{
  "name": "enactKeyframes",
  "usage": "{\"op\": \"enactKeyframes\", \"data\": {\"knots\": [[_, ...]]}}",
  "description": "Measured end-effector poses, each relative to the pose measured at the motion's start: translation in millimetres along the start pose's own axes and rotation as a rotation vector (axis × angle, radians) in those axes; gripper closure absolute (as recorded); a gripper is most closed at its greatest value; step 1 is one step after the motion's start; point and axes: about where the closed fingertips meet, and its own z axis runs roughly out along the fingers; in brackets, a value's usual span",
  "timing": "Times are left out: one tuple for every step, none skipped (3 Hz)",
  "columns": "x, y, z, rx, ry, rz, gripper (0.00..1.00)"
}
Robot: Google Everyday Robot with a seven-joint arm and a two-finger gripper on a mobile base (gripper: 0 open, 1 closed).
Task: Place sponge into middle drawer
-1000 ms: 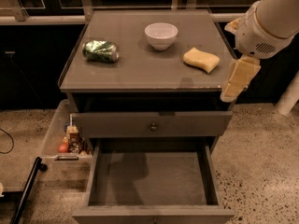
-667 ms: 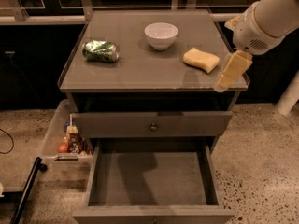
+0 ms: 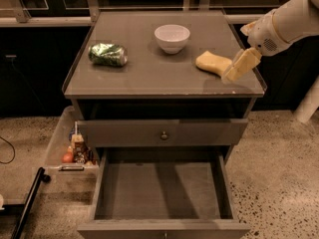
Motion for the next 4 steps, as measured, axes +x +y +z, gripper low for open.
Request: {"op": "enactKeyframes", "data": {"knots": [[11.7, -24.7, 22.3, -0.018, -0.070, 0.081, 0.00], [20.2, -42.1, 43.0, -0.029, -0.114, 0.139, 0.00], [23.7, -49.7, 61.2, -0.040, -0.139, 0.175, 0.00], [23.7, -50.8, 78.8, -0.057, -0.130, 0.192, 0.00]]}}
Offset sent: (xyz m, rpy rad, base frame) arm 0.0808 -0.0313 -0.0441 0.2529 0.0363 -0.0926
